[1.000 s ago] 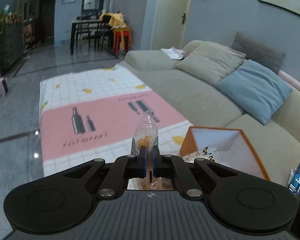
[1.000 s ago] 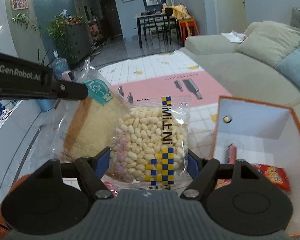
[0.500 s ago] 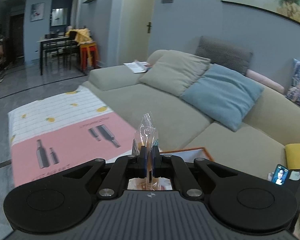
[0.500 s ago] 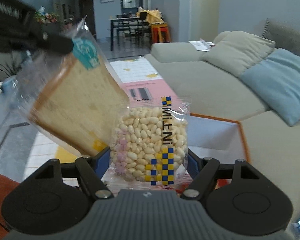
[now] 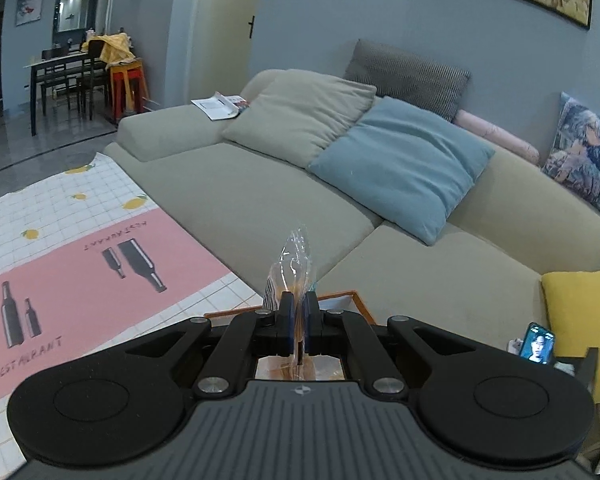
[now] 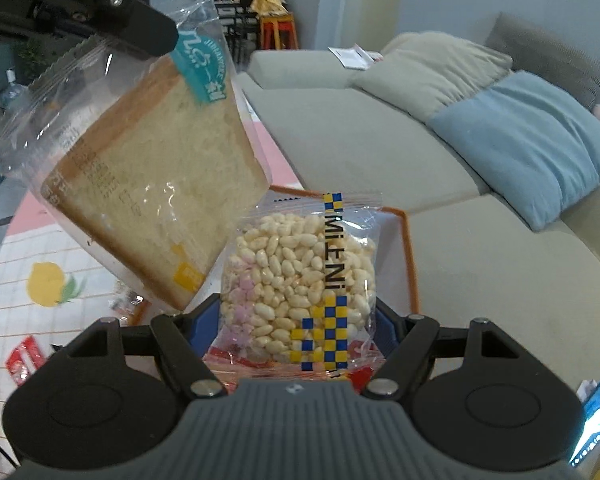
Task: Organize snacks
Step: 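Carry the bread bag and Milini bag over the orange box and open both tools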
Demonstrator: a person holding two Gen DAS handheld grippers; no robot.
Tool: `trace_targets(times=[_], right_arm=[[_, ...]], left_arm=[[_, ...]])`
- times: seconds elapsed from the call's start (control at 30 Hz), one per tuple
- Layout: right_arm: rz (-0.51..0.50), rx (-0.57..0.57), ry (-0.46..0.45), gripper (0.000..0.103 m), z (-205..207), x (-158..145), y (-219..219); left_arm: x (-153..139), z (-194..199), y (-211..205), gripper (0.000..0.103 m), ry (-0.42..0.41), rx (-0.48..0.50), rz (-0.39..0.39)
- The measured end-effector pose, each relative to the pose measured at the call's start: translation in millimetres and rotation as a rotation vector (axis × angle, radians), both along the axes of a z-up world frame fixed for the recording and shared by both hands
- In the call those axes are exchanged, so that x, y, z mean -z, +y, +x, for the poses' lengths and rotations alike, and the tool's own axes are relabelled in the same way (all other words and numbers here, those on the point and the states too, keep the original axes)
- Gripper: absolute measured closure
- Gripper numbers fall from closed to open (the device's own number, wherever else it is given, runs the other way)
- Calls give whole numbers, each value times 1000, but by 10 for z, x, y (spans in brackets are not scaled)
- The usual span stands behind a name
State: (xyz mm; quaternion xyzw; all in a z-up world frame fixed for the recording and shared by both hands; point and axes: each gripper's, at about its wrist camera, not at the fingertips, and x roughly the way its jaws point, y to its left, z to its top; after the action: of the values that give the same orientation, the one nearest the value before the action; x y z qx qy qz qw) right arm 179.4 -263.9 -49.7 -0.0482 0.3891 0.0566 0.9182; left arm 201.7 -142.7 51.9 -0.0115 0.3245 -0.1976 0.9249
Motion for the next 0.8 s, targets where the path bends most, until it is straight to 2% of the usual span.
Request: trace_targets(times=[0.2,0.37,0.47,0.6,0.8], right_arm=[[-21,20,44,29,173,179,-88],[-45,1,75,29,302,360,-99],[-61,-3,89,29,360,425,-94],[-74,-19,99,29,393,480,-88],[-79,-38,124,29,469,587,-43]], left_arm=[[342,331,-130,99,75,-23,-29],[653,616,-10,99,195,-77,-173],[823,723,62,99,247,-97,-228],[1041,825,130,99,307,-116,-246],[1137,876,188,99,332,-109,-196]])
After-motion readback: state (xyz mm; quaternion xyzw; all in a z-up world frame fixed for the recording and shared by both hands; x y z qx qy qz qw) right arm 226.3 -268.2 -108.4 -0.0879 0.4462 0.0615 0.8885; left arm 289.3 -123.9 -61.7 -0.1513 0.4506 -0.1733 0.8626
